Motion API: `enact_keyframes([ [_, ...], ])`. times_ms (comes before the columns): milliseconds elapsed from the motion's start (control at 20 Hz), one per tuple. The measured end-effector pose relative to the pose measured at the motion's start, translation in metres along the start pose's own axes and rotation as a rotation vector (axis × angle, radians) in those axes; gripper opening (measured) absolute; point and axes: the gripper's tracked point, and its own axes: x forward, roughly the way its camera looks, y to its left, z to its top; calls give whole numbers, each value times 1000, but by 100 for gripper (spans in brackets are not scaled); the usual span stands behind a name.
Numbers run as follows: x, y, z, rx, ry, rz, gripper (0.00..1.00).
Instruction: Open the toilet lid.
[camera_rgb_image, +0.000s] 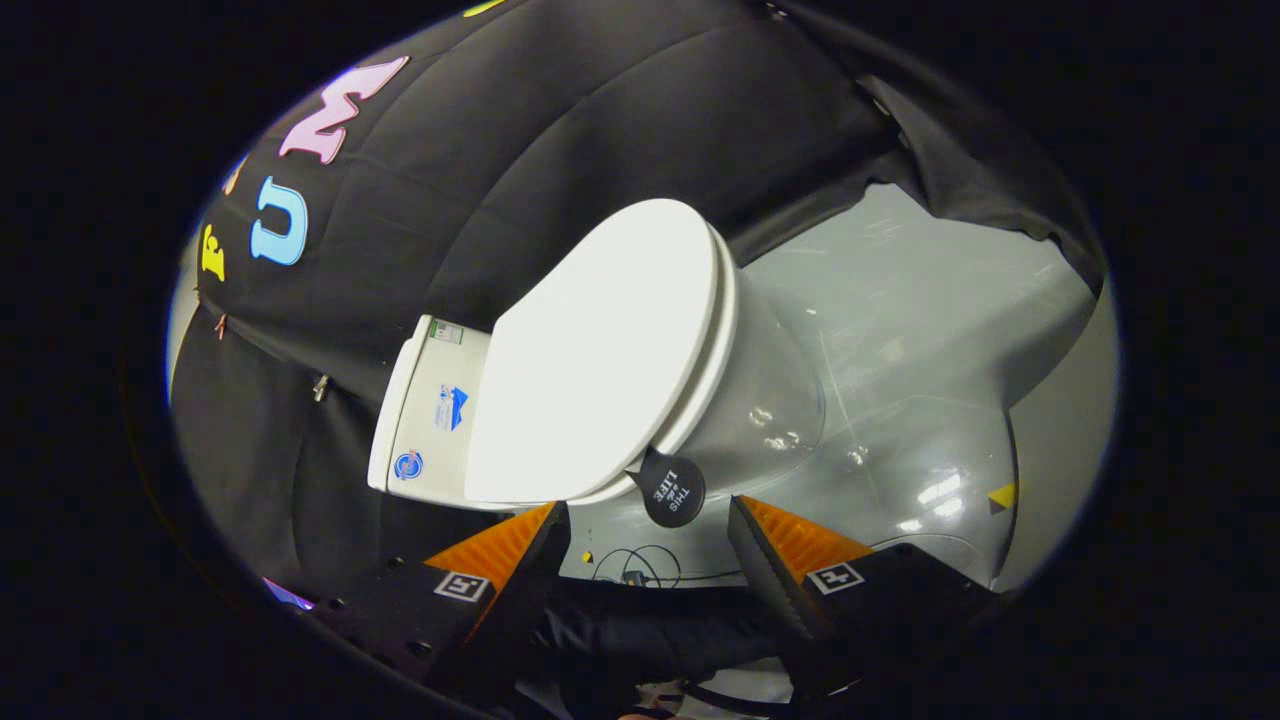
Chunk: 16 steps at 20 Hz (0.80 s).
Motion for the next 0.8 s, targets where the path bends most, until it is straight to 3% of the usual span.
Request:
enact_keyframes([
  [100, 10, -2, -7, 4, 43, 2, 97],
  [300, 25, -7, -8, -61, 80, -32, 75],
  [400, 30, -20, -4, -119, 77, -77, 50],
  [450, 29, -18, -4, -90, 91, -74, 38],
  [600, 26, -21, 5, -77, 122, -60, 38],
  [650, 31, -19, 1, -57, 113, -63, 25],
  [750, 28, -19, 2, -40, 115, -71, 25],
  [800, 23, -18, 7, 0, 114, -87, 13],
])
